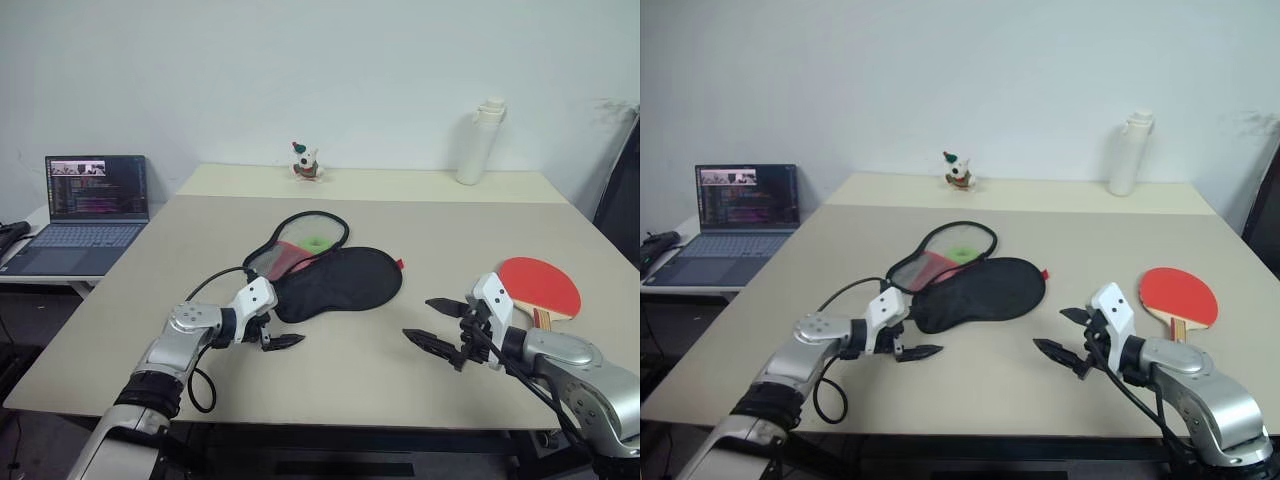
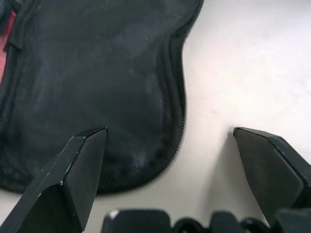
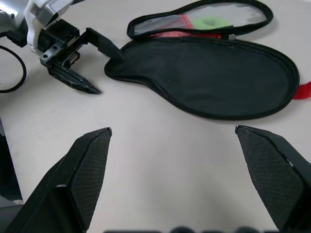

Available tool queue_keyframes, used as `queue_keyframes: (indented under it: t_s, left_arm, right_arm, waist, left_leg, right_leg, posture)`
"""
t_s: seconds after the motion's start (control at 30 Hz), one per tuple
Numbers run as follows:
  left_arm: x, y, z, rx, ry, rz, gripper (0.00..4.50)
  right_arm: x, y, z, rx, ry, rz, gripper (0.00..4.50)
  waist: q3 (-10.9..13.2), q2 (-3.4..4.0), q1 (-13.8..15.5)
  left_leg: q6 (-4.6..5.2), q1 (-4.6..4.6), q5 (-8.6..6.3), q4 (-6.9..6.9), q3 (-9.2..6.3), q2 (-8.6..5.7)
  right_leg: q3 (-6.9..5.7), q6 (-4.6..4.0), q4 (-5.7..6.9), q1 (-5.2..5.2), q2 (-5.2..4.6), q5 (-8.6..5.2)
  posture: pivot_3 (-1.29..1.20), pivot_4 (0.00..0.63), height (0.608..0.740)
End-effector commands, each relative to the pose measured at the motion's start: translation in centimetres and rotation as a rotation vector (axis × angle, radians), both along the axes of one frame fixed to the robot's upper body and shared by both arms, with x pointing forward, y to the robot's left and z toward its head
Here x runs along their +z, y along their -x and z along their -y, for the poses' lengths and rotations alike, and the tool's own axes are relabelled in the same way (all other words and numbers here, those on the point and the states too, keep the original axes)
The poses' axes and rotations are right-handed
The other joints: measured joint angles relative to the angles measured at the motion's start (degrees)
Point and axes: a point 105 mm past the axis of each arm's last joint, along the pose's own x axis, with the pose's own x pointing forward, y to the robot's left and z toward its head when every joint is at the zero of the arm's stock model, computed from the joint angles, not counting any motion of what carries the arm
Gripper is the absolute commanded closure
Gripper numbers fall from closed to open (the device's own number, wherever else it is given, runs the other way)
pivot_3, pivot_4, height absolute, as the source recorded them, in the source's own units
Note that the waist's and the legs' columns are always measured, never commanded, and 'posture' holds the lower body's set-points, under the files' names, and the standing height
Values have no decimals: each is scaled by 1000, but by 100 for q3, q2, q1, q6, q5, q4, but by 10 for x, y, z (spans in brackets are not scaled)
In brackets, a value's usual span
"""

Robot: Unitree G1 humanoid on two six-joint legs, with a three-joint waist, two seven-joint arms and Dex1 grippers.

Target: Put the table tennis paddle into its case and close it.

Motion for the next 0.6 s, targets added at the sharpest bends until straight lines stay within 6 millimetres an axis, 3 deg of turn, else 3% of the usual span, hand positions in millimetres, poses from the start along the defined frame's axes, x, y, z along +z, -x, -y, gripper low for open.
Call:
queue_keyframes:
  t_s: [0.03, 0.13, 0.47, 0.6]
  left_arm:
    - [-9, 0, 0, -20, -37, -19, 168]
    - [-15, 5, 1, -46, -34, -52, 838]
    - [-23, 29, 15, -54, 43, -149, 4333]
    - [-21, 35, 29, 32, 122, -189, 4437]
  right_arm:
    - [15, 2, 0, 0, -12, 65, 1]
    - [15, 2, 3, -12, -11, 68, 0]
    - [17, 0, 10, -43, -9, 80, 0]
    - [18, -1, 12, -48, -7, 80, 0]
  waist:
    - [-1, 1, 1]
    - [-3, 4, 1]
    - [-10, 12, -15]
    - [-10, 13, -14]
  left_leg:
    - [0, 0, 0, 0, 0, 0]
    - [0, 3, 0, 1, 0, 0]
    - [1, 7, 0, 0, 1, 3]
    - [3, 3, -3, -4, 0, -2]
  right_leg:
    - [-1, 0, 0, 1, 0, 0]
    - [2, 1, 2, 2, -1, 1]
    - [5, 2, 5, 4, -1, -1]
    - [7, 14, 1, 3, -5, -9]
  posture:
    - [0, 150, 740]
    - [0, 150, 740]
    - [0, 150, 740]
    - [0, 150, 740]
